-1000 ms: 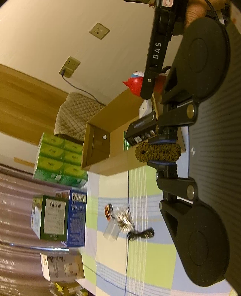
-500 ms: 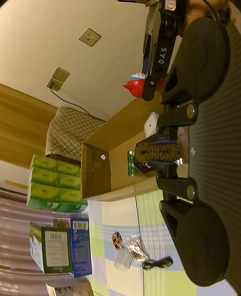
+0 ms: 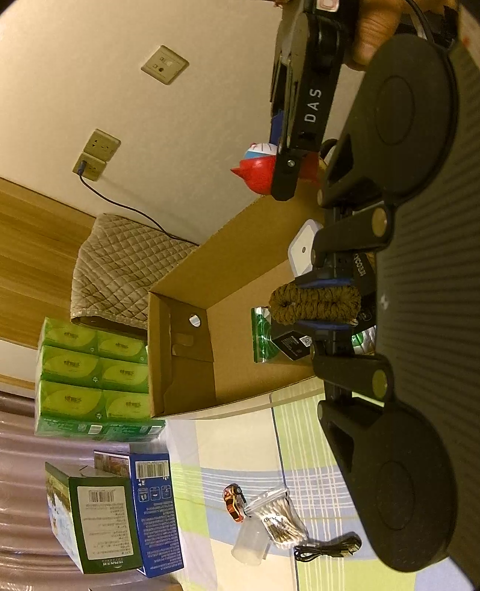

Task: Organize objects
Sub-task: 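Lower the brown ring into the cardboard box and open the left gripper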

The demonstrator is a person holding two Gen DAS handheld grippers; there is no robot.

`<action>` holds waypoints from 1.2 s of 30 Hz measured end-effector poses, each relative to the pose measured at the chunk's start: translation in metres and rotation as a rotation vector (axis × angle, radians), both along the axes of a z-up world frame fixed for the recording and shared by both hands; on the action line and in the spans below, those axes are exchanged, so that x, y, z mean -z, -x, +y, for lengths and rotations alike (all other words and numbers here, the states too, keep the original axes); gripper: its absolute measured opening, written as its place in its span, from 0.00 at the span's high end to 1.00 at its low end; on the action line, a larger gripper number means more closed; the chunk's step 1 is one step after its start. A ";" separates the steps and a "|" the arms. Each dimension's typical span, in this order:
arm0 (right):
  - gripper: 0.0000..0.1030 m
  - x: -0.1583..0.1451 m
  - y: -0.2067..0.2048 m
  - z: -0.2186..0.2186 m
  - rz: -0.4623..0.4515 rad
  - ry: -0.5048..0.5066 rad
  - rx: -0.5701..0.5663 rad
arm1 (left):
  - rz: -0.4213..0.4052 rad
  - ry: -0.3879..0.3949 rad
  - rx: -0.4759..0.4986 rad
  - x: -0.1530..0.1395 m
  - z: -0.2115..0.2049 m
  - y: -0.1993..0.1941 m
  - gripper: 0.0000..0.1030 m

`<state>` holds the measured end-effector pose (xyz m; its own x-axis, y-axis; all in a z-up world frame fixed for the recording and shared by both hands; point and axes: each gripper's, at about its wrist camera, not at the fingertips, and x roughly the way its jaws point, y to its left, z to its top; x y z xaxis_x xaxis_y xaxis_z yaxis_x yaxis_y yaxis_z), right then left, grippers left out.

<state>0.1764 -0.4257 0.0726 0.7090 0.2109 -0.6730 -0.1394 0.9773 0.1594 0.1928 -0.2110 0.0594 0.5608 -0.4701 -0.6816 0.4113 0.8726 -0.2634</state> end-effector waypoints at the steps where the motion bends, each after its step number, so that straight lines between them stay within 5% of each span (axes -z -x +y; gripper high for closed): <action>1: 0.61 0.000 -0.002 0.000 0.001 -0.001 -0.001 | 0.003 -0.003 -0.001 0.002 -0.001 -0.001 0.86; 3: 0.61 0.000 -0.004 0.000 0.001 -0.004 -0.002 | 0.006 -0.006 -0.002 0.005 -0.002 -0.002 0.84; 6: 0.61 0.000 -0.005 -0.002 0.000 -0.012 0.001 | -0.009 -0.025 -0.014 0.007 -0.004 -0.004 0.62; 36: 0.61 0.007 -0.006 0.013 0.043 0.018 -0.036 | -0.034 -0.029 -0.028 -0.005 0.015 0.008 0.60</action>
<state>0.1821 -0.4124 0.0659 0.6714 0.2234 -0.7067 -0.1680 0.9746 0.1484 0.1852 -0.1961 0.0641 0.5965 -0.4337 -0.6753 0.3945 0.8912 -0.2240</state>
